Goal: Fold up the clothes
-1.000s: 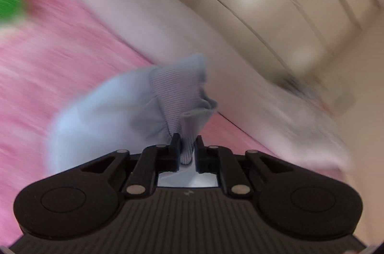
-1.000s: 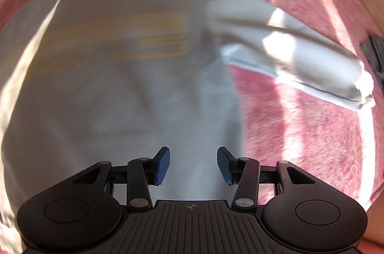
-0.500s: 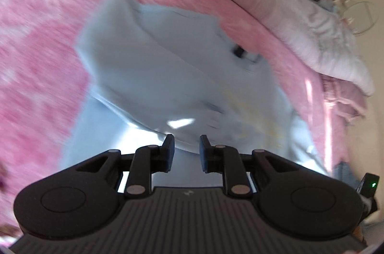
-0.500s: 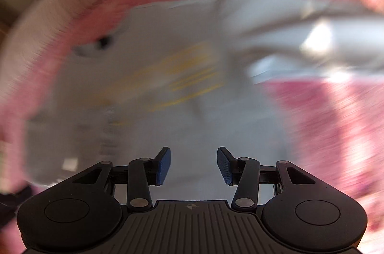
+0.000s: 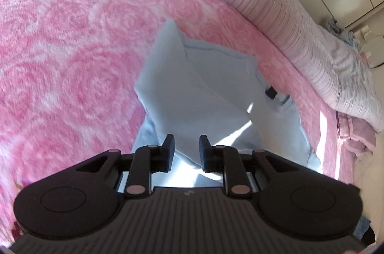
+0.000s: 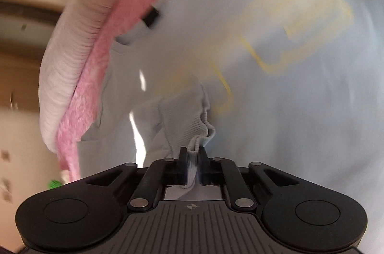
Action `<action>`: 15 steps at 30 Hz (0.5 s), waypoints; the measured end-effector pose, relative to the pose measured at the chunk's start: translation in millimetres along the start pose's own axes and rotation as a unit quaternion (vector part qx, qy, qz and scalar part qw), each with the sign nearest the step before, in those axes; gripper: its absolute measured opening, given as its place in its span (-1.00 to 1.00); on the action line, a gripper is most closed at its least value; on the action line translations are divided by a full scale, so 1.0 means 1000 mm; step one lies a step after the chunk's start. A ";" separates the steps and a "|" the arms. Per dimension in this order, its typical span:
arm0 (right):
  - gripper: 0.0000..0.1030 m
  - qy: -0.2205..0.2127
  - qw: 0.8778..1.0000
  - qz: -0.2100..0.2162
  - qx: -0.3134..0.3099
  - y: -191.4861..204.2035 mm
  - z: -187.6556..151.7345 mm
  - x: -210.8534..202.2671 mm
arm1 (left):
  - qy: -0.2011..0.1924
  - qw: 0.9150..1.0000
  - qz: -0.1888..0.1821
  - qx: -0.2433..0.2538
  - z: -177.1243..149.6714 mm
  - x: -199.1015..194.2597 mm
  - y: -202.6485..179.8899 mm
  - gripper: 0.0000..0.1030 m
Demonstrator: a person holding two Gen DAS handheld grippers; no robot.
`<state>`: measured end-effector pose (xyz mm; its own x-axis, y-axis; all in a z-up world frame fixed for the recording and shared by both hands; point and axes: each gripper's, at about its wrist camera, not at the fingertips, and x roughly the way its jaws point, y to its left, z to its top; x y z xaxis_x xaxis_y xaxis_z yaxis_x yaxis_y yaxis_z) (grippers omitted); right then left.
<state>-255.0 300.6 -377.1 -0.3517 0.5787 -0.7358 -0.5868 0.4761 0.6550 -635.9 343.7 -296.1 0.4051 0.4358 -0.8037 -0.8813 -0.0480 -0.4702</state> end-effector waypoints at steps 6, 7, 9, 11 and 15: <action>-0.89 -0.186 0.972 -0.007 -0.146 0.034 0.026 -0.067 | -0.013 1.000 -0.006 0.028 0.013 0.009 -0.010 -0.69; -0.89 -0.213 0.964 -0.021 -0.156 0.033 0.030 -0.077 | -0.011 0.999 -0.007 0.031 0.013 0.014 -0.012 -0.69; -0.89 -0.217 0.963 -0.063 -0.146 0.015 0.042 -0.079 | -0.004 0.999 -0.006 0.038 0.012 0.024 -0.016 -0.69; -0.89 -0.181 0.974 -0.090 -0.104 -0.011 0.056 -0.071 | 0.005 0.999 -0.004 0.046 0.010 0.034 -0.020 -0.69; -0.89 -0.135 0.984 -0.098 -0.057 -0.041 0.064 -0.061 | 0.016 0.997 0.012 0.078 0.003 0.048 -0.029 -0.70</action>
<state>-162.2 288.1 -347.8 -0.0256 0.6450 -0.7637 -0.7082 0.5275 0.4693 -591.5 369.3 -320.1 0.3885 0.4064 -0.8270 -0.9171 0.0829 -0.3900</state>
